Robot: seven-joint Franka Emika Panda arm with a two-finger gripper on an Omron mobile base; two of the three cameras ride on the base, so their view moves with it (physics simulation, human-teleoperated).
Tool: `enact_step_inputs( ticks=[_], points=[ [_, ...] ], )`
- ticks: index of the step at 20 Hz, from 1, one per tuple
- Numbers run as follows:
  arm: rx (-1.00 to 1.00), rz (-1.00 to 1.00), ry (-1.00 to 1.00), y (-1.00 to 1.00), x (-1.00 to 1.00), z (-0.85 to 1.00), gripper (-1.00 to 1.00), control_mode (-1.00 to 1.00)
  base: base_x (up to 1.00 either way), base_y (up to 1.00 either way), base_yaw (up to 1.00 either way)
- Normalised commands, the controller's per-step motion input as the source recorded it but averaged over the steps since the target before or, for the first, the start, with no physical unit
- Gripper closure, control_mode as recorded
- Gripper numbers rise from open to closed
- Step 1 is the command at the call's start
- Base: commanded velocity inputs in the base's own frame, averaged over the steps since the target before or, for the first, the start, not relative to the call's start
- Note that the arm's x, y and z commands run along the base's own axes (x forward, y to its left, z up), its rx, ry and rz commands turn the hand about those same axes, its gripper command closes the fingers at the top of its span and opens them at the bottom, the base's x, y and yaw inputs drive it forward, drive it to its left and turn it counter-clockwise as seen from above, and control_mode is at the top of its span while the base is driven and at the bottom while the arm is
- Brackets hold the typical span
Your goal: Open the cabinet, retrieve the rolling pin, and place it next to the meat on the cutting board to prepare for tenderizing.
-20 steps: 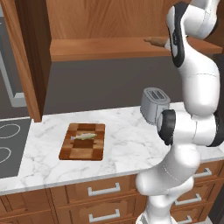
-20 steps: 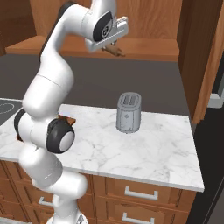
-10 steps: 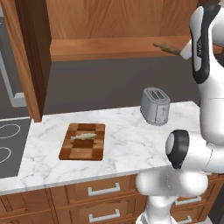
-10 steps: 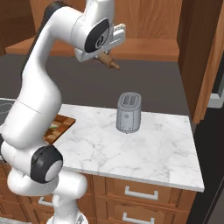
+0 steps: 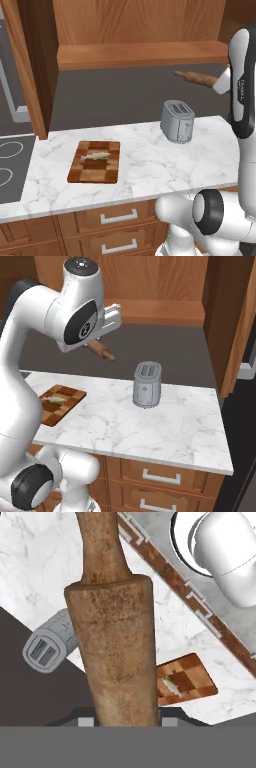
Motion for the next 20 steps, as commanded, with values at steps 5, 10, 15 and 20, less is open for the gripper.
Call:
enact_step_inputs(
  ticks=[5,10,15,20],
  points=[
    [0.0,0.04,0.06,0.72,-0.87,-0.47,1.0,-1.0,0.0,0.0,0.0],
    [0.0,0.08,0.07,0.62,-0.71,-0.41,1.0,-1.0,0.0,0.0,0.0],
    [-0.01,0.01,0.1,0.92,-0.36,-0.28,1.0,-1.0,0.0,0.0,0.0],
    [-0.03,0.0,0.09,0.95,-0.05,-0.27,1.0,-1.0,0.0,0.0,0.0]
  ],
)
